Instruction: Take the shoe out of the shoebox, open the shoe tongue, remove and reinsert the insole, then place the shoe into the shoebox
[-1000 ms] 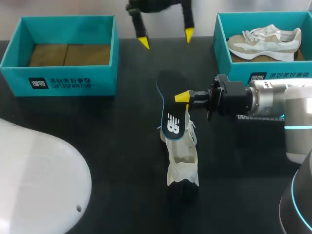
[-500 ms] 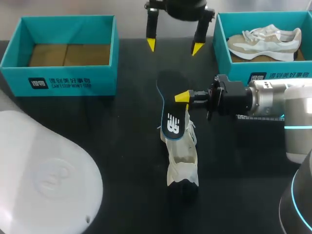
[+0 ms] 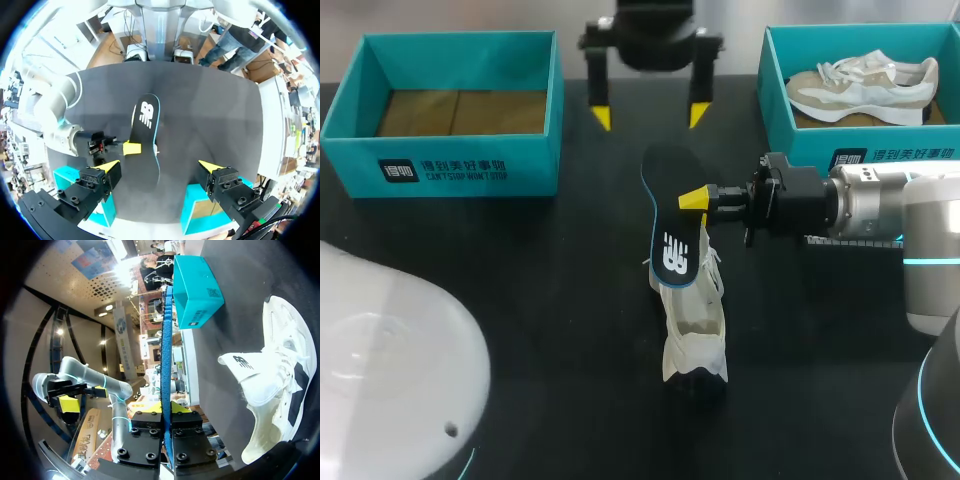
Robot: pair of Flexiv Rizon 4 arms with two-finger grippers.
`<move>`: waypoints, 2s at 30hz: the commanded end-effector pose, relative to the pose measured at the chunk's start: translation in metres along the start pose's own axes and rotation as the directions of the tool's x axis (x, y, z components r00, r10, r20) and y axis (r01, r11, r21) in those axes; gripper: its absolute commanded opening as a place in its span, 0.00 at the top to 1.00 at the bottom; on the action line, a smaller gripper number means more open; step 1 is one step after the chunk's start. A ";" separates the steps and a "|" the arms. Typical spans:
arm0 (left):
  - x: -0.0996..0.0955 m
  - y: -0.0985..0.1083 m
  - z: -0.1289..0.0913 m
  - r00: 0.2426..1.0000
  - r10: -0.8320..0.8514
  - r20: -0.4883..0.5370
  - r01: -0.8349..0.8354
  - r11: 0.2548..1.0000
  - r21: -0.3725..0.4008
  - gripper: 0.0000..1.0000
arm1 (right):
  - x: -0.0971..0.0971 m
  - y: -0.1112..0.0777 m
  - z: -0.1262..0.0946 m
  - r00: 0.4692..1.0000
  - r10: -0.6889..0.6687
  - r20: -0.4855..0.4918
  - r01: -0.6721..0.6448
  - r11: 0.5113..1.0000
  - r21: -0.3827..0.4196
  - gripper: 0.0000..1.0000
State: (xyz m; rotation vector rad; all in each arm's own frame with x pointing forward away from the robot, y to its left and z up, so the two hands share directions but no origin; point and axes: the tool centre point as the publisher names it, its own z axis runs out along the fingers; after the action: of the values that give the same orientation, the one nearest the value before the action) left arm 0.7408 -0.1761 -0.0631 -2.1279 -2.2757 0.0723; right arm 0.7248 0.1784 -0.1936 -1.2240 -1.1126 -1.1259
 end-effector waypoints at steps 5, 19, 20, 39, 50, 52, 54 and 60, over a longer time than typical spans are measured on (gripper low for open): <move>0.037 -0.004 0.002 0.221 -0.050 0.974 0.166 0.986 0.013 0.00 | 0.000 0.000 0.000 1.000 0.001 0.003 -0.001 1.000 0.000 1.00; 0.041 -0.002 0.017 -0.208 -0.079 0.975 0.188 0.975 0.119 0.00 | 0.000 0.000 0.000 1.000 0.001 0.003 -0.001 1.000 0.000 1.00; 0.041 -0.002 0.018 -0.211 -0.071 0.975 0.188 0.976 0.112 0.00 | 0.000 0.000 0.000 1.000 0.001 0.003 -0.001 1.000 0.000 1.00; 0.048 0.000 0.010 -0.265 -0.003 0.964 0.169 0.984 0.049 0.00 | 0.000 0.000 0.000 1.000 0.001 0.003 -0.001 1.000 0.000 1.00; 0.059 0.009 0.041 -0.398 0.014 0.917 0.096 0.995 0.027 0.00 | 0.000 0.000 0.000 1.000 0.001 0.003 -0.001 1.000 0.000 1.00; 0.057 0.011 0.044 -0.403 0.001 0.915 0.088 0.995 0.037 0.00 | 0.000 0.000 0.000 1.000 0.001 0.003 -0.001 1.000 0.000 1.00; 0.055 0.012 0.046 -0.395 0.003 0.919 0.078 0.996 0.031 0.00 | 0.000 0.000 0.000 1.000 0.001 0.003 -0.001 1.000 0.000 1.00; 0.050 0.017 0.062 -0.310 -0.004 0.951 0.032 0.999 0.014 0.00 | 0.000 0.000 0.000 1.000 0.001 0.003 -0.001 1.000 0.000 1.00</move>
State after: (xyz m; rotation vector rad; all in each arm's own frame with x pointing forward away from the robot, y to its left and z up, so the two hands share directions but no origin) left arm 0.7448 -0.1247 -0.1162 -2.1877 -2.6799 2.3815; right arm 0.7248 0.1784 -0.1935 -1.2240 -1.1127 -1.1258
